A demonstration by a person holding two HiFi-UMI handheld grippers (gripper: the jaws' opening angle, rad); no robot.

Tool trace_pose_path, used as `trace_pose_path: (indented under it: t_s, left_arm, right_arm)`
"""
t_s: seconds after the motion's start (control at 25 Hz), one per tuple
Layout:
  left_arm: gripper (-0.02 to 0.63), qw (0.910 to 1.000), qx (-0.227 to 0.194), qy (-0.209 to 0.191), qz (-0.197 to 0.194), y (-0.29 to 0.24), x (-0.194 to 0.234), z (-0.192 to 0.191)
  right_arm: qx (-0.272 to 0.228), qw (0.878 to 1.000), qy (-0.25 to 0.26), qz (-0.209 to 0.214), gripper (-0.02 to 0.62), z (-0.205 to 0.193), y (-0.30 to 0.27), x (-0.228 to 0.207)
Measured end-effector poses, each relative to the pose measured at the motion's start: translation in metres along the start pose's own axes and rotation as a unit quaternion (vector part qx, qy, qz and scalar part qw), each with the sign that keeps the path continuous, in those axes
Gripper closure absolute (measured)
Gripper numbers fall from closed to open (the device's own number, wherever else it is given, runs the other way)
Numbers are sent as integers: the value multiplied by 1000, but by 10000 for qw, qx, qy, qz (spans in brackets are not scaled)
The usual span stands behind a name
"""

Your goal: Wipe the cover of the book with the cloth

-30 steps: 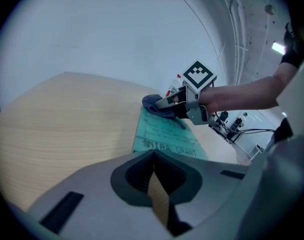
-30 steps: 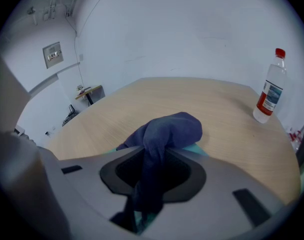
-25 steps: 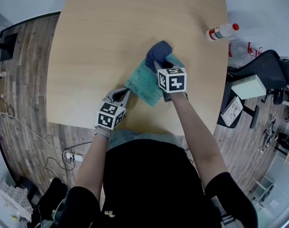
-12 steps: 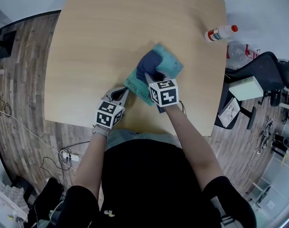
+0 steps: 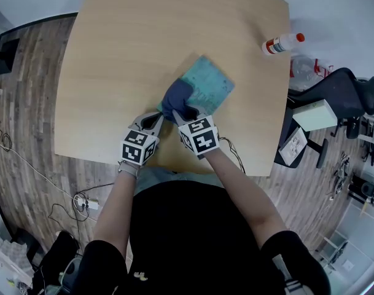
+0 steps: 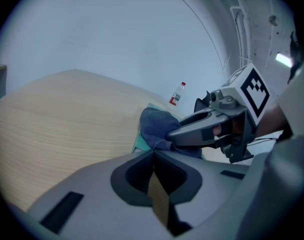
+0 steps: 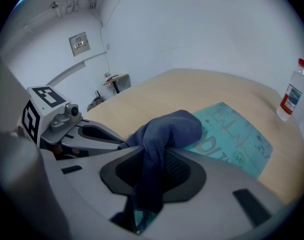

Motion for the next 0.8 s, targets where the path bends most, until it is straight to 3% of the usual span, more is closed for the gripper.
trace_pose_path:
  t_s: [0.2,0.52,0.8]
  left_arm:
    - [584,10000,41,-1,-22,7,-5,-4]
    - [584,9973,266,-78,-687,4,-45,-29]
    - [584,9921,473,-161,-1154,-20,-88,-42]
  right_arm:
    - [27,9999,52,140,483,-2,2,4]
    - [141,9977,53,667,483,1,3,4]
    - [429,9882,754,1260,483,9,-1,19]
Point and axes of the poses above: the fingertips, and each gripper's own axes: y backward along the fingers, x to its left, z out of its top, the point moved 2 cm from there along y, backward along the fingers, and after that the axes turned 12 degrees about y, right-handed, at the moved point
